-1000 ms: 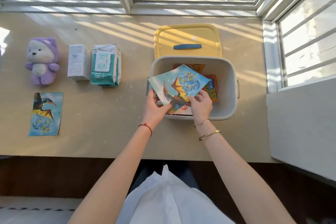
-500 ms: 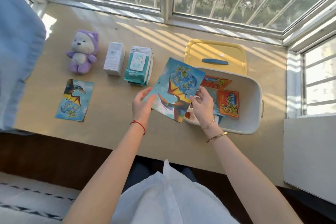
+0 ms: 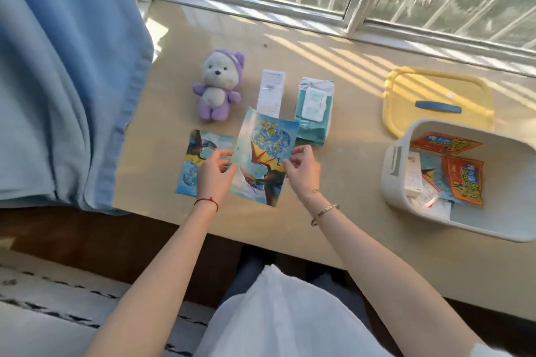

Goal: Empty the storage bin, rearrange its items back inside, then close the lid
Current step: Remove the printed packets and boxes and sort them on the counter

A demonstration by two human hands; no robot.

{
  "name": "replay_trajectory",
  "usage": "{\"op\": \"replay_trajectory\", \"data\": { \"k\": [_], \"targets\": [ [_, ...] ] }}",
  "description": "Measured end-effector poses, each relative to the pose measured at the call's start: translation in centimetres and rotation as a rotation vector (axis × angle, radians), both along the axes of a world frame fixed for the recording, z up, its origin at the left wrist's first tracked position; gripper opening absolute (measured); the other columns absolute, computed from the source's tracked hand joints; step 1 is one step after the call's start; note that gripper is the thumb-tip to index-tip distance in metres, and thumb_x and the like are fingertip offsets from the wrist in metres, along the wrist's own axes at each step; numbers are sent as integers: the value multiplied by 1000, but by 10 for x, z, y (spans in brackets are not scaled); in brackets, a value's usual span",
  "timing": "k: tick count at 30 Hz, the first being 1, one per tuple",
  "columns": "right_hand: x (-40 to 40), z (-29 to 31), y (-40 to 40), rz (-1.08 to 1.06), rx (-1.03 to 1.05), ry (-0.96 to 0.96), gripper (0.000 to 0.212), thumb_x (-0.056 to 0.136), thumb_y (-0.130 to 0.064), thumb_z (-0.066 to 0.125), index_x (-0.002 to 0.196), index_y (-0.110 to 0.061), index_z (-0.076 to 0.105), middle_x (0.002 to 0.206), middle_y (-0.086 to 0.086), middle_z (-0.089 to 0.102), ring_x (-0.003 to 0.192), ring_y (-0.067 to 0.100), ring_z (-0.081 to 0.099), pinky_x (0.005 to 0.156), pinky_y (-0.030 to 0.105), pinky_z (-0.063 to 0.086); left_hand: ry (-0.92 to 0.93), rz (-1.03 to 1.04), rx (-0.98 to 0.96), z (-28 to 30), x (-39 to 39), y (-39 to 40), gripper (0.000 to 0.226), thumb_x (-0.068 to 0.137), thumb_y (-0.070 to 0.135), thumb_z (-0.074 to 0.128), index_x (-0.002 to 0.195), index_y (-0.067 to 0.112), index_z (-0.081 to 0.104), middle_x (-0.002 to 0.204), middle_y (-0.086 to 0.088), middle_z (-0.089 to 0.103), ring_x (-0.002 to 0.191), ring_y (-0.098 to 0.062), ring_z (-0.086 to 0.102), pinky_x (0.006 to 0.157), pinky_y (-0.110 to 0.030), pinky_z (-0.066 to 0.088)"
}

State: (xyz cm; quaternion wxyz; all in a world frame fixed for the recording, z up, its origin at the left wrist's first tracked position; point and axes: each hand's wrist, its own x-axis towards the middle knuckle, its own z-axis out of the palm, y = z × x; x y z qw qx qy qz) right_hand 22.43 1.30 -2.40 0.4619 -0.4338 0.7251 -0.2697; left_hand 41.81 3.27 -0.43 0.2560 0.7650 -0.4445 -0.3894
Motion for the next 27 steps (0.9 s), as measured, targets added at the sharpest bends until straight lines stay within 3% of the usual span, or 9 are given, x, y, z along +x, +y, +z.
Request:
{"op": "replay_trajectory", "data": {
  "k": [6,9,12,21,27],
  "targets": [
    [96,-39,-15,231,81,68,17,92,-14,58,100,-16,44,82,-4,58,76,10,57,60,24,51,-77,-1,108,-39,93,-4,22,86,13,66,108,11,63,99,-7,72,84,-16,67,73,-21,49],
    [125,-59,-20,295,133,78,17,93,-15,56,101,-20,42,86,-1,61,81,14,61,65,33,55,-91,-17,153,-60,122,-7,24,89,15,64,112,11,61,105,-9,71,92,-19,68,61,-12,45],
    [145,-76,-22,357,193,93,20,93,-19,56,107,-20,43,91,-1,62,86,15,62,69,35,57,-119,-28,186,-79,141,-9,27,90,17,63,116,12,58,109,-9,70,94,-19,67,59,-10,44],
    [168,-100,-25,465,257,182,37,94,-18,52,130,-15,43,106,3,65,85,15,59,64,23,44,-198,-78,266,-111,167,-9,35,90,18,60,125,19,54,117,-3,66,101,-22,63,76,-32,54],
    [155,-99,-24,579,225,352,41,97,-25,47,135,-11,41,124,10,57,112,26,53,92,38,47,-329,-205,248,-103,169,-10,44,91,16,59,134,16,48,129,-6,57,117,-24,53,91,-35,47]
  ]
}}
